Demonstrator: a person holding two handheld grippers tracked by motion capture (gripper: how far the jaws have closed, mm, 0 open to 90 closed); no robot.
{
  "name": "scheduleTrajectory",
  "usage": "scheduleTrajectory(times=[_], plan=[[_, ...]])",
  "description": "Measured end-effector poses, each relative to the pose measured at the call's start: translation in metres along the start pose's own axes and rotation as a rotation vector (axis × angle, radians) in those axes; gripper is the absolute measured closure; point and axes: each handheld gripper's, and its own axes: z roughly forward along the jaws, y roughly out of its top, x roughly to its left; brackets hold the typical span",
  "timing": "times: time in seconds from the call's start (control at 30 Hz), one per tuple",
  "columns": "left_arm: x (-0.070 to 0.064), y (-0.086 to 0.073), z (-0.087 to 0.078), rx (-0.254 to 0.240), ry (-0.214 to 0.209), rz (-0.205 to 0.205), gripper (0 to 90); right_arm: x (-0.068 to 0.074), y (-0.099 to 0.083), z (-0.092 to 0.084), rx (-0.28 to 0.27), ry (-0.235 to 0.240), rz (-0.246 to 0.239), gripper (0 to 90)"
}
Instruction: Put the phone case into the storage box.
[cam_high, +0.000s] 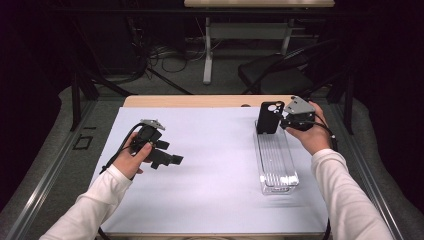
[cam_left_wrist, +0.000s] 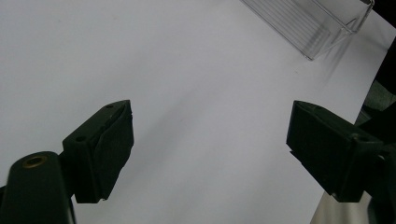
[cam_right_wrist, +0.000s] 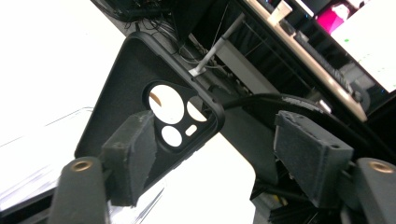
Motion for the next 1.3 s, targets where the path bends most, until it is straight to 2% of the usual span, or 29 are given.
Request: scheduleTrajectory(times=[0.2,0.3,0.47,0.63,0.87,1.0,1.07,1.3], plan=[[0.0,0.0,-0.001,-0.002,0.001,0.0,15.3,0.001,0.004,-0.008,0.027,0.016,0.06,18.0],[-0.001,0.0,-0.001,-0.004,-0.002,0.002,15.3,0.003,0.007,-0.011,0.048,0.036,0.07,14.9],[-0.001,0.001,-0.001,-0.005,-0.001,0.003,15.3,0.004,0.01,-0.018,0.031,0.078,0.144,12.8],[-0.001,0.002,-0.001,-0.007,-0.003,0.005,15.3,0.004,0.013,-0.023,0.034,0.104,0.192,0.4],[-0.001,0.003,-0.001,-0.009,-0.002,0.0,15.3,0.003,0.018,-0.03,0.041,0.129,0.298,0.0],[-0.001,0.003,-0.002,-0.014,-0.001,0.001,15.3,0.004,0.021,-0.033,0.034,0.153,0.343,0.0],[-0.001,0.003,-0.002,-0.013,0.001,0.001,15.3,0.004,0.022,-0.034,0.034,0.161,0.355,0.0],[0.0,0.003,-0.003,-0.012,0.0,0.004,15.3,0.008,0.027,-0.037,0.045,0.186,0.349,0.0]])
